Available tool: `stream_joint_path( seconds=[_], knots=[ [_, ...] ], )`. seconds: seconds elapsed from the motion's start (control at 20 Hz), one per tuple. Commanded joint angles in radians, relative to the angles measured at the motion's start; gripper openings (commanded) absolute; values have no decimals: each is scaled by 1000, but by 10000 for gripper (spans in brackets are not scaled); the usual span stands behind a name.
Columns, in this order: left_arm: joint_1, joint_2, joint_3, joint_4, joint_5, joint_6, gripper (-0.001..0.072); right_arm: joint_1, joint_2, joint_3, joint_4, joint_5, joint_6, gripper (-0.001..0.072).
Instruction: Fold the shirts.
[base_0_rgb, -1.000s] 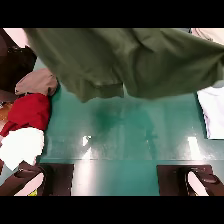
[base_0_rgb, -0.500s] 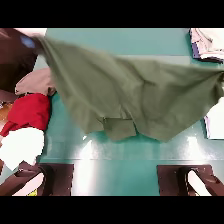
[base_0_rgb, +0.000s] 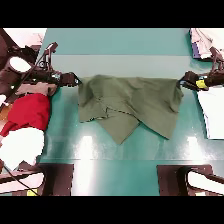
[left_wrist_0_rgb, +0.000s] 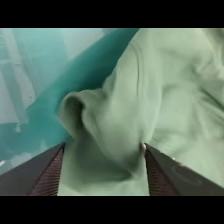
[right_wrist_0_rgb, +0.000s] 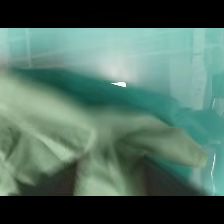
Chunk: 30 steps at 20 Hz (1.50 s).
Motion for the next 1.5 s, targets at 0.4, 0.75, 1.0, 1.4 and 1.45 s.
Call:
stream_joint_path(
  seconds=[0.4, 0.75, 1.0, 1.4, 1.45],
  knots=[
    [152, -65, 0, 2, -97, 204, 580, -217, 194, -5, 64, 179, -65, 435],
    [151, -283, -48, -228, -57, 190, 580, -166, 328, -7, 65, 187, -64, 435],
    [132, -320, -43, -255, -45, 189, 459, -152, 335, -7, 59, 195, -63, 435],
    [133, -312, 119, -254, -183, 184, 27, -302, 397, -195, 56, 312, -64, 435],
    [133, -301, 151, -254, -201, 184, 27, -340, 421, -269, 56, 312, -64, 435]
  ],
)
